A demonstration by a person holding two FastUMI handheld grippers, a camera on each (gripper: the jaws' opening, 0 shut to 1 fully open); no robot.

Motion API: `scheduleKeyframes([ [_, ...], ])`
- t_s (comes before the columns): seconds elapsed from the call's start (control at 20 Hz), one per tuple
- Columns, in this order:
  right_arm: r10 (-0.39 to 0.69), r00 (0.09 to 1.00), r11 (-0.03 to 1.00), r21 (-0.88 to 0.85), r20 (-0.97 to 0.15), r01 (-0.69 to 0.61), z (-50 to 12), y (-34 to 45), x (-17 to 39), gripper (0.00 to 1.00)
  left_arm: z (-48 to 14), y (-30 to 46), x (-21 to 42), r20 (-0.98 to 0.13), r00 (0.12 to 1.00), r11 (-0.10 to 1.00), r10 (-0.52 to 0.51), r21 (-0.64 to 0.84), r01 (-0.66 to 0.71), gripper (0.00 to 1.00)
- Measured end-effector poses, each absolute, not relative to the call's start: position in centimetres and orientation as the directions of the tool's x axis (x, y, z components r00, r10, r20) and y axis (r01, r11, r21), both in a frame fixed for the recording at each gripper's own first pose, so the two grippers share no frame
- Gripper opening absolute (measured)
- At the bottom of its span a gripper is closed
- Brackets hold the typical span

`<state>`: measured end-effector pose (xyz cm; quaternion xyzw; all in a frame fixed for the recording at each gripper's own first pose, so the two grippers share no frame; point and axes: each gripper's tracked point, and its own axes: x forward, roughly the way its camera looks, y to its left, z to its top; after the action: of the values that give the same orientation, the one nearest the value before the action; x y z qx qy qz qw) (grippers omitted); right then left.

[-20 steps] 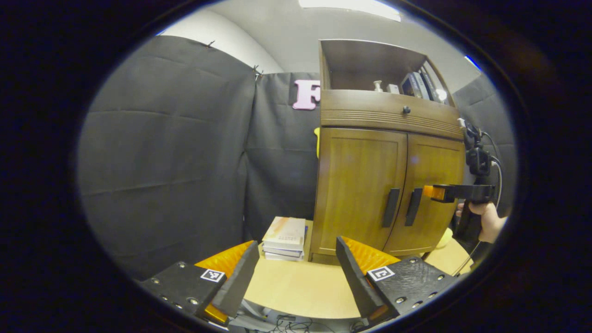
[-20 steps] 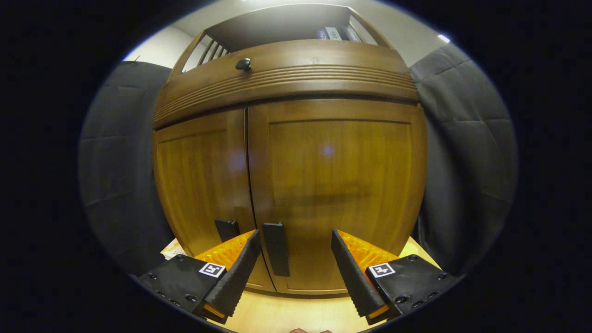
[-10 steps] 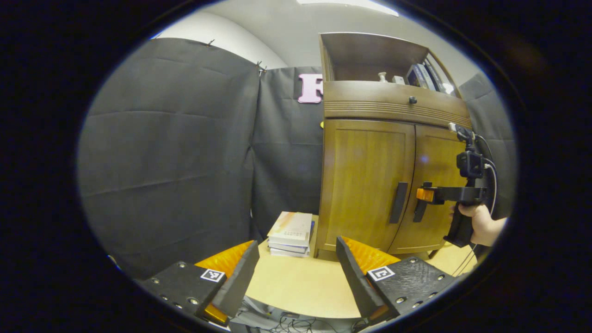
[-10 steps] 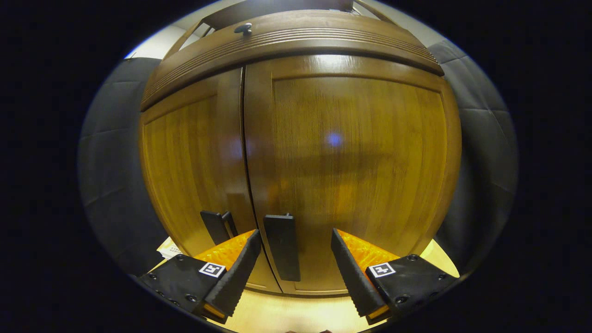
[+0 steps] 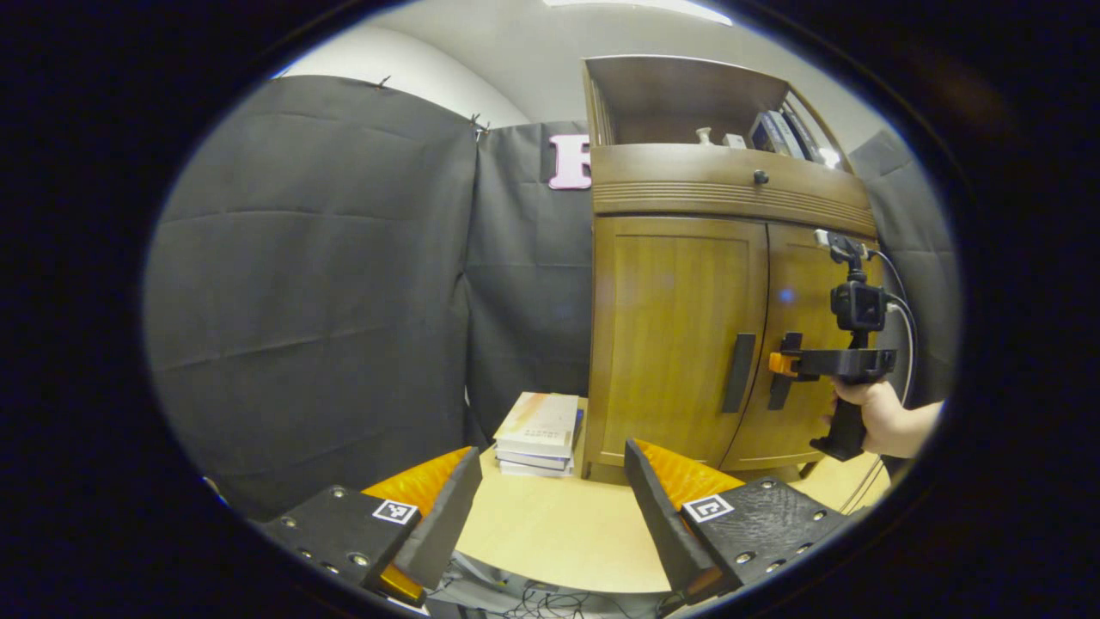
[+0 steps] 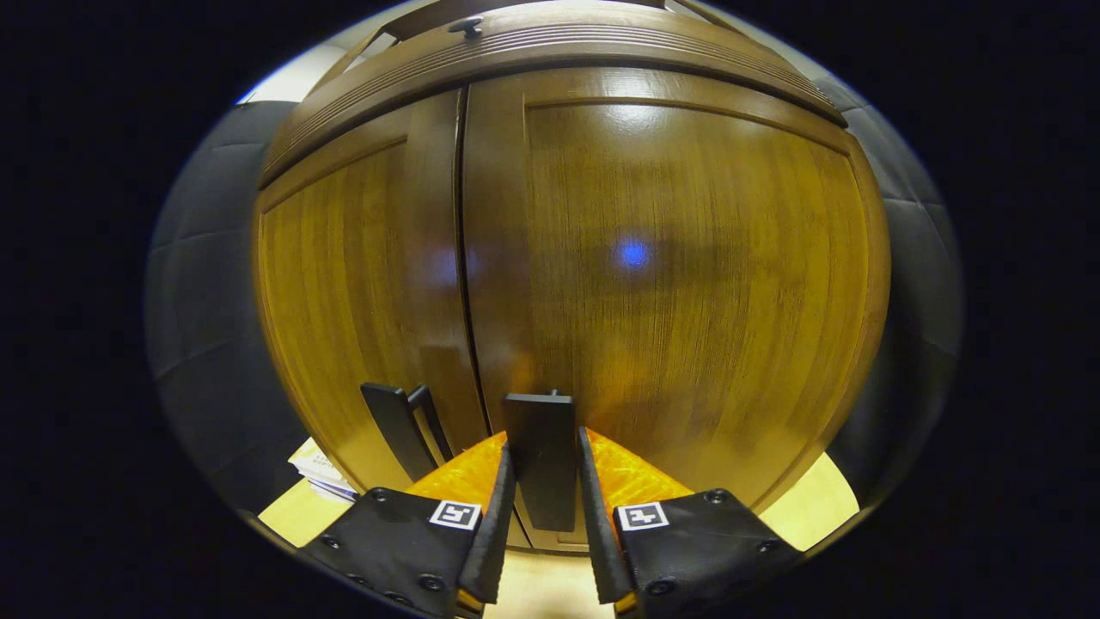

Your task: Open the right door of the double-door shoe cabinet with the right hand, and open the left door with the left hand.

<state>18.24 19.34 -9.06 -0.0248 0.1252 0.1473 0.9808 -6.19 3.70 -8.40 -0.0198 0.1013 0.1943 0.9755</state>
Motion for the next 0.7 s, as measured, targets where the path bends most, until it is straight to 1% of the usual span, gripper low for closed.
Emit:
scheduleKeyframes([
  [0.1, 0.28, 0.926, 0.956, -0.017, -0.254, -0.294, -9.3, 19.4, 18.6, 0.34, -8.7, 3.6, -6.5, -0.209, 0.904, 0.924, 0.374, 0.0, -0.382, 0.96],
  [0.2, 0.286, 0.922, 0.954, -0.008, -0.259, -0.299, -9.3, 19.6, 18.3, 0.27, -8.6, 3.4, -6.4, -0.21, 0.905, 0.926, 0.37, 0.004, -0.377, 0.96],
  [0.25, 0.298, 0.919, 0.95, -0.015, -0.26, -0.312, -9.2, 19.5, 18.1, 0.26, -8.6, 3.3, -6.4, -0.21, 0.906, 0.928, 0.367, 0.007, -0.374, 0.96],
  [0.3, 0.305, 0.916, 0.948, -0.012, -0.261, -0.319, -9.2, 19.5, 18.0, 0.28, -8.6, 3.3, -6.5, -0.209, 0.909, 0.93, 0.361, 0.007, -0.368, 0.96],
  [0.35, 0.314, 0.912, 0.944, -0.014, -0.264, -0.329, -9.3, 19.5, 18.2, 0.19, -8.6, 3.2, -6.5, -0.208, 0.912, 0.933, 0.352, 0.005, -0.359, 0.96],
  [0.4, 0.319, 0.912, 0.943, -0.015, -0.259, -0.334, -9.1, 19.6, 18.0, 0.2, -8.7, 3.1, -6.8, -0.208, 0.916, 0.937, 0.343, 0.003, -0.35, 0.96],
  [0.45, 0.32, 0.911, 0.942, -0.014, -0.26, -0.335, -9.0, 19.6, 17.9, 0.19, -8.8, 3.1, -7.0, -0.206, 0.92, 0.94, 0.334, 0.0, -0.342, 0.96],
  [0.5, 0.322, 0.911, 0.941, -0.014, -0.255, -0.337, -8.9, 19.6, 17.9, 0.21, -8.8, 3.1, -7.4, -0.205, 0.923, 0.943, 0.325, -0.004, -0.333, 0.96],
  [0.55, 0.326, 0.91, 0.94, -0.015, -0.257, -0.341, -8.7, 19.5, 17.8, 0.19, -8.8, 3.0, -7.5, -0.202, 0.928, 0.947, 0.314, -0.01, -0.322, 0.96],
  [0.7, 0.348, 0.902, 0.931, -0.019, -0.255, -0.364, -8.5, 19.7, 17.5, 0.19, -8.8, 3.0, -7.8, -0.194, 0.943, 0.959, 0.272, -0.033, -0.283, 0.96],
])
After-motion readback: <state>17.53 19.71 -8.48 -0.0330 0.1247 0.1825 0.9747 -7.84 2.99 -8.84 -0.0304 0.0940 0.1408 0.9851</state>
